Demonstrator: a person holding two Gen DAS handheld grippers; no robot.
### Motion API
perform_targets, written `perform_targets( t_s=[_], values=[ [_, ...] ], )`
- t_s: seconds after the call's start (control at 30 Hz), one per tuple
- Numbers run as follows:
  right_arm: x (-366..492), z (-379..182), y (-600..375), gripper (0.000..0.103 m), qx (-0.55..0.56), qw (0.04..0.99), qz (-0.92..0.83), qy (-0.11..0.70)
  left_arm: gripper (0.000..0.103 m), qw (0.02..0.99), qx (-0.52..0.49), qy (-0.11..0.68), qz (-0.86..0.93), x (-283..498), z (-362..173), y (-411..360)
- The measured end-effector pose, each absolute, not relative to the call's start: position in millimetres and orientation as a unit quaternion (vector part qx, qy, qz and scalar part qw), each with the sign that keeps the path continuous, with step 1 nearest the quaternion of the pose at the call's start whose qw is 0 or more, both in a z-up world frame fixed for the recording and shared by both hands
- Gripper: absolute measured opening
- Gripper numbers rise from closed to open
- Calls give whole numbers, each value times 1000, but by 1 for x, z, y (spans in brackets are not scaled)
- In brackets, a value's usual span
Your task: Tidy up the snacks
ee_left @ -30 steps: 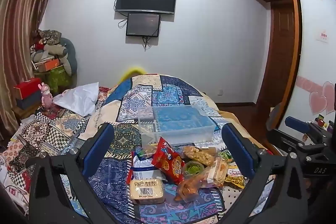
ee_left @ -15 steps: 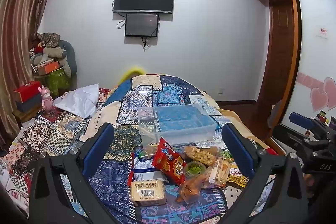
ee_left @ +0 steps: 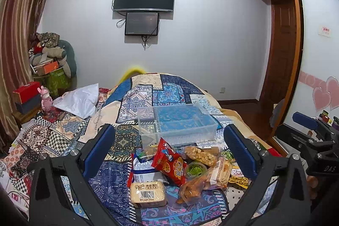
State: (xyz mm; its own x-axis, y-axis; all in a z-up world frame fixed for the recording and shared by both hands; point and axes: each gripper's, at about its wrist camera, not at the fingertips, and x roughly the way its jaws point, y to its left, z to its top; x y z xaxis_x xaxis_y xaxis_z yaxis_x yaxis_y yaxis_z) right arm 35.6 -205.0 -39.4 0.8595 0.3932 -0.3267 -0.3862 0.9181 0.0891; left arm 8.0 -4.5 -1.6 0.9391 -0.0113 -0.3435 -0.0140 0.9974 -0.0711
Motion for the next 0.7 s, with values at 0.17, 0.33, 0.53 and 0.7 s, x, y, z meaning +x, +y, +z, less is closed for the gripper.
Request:
perform_targets(
  t_s=[0.17, 0.33, 0.53, 0.7],
  values=[
    [35, -39, -205, 103, 10, 964, 203, 170, 103, 984, -37, 175, 1, 8, -1, -4],
    [35, -39, -205, 103, 9, 964, 203, 170, 103, 984, -38, 175, 1, 8, -1, -4],
    [35, -39, -205, 103, 11, 964, 204, 172, 103, 983, -43, 177, 1, 8, -1, 0],
    [35, -39, -204, 103, 11, 964, 204, 172, 103, 983, -43, 177, 0, 8, -1, 0]
  ],
)
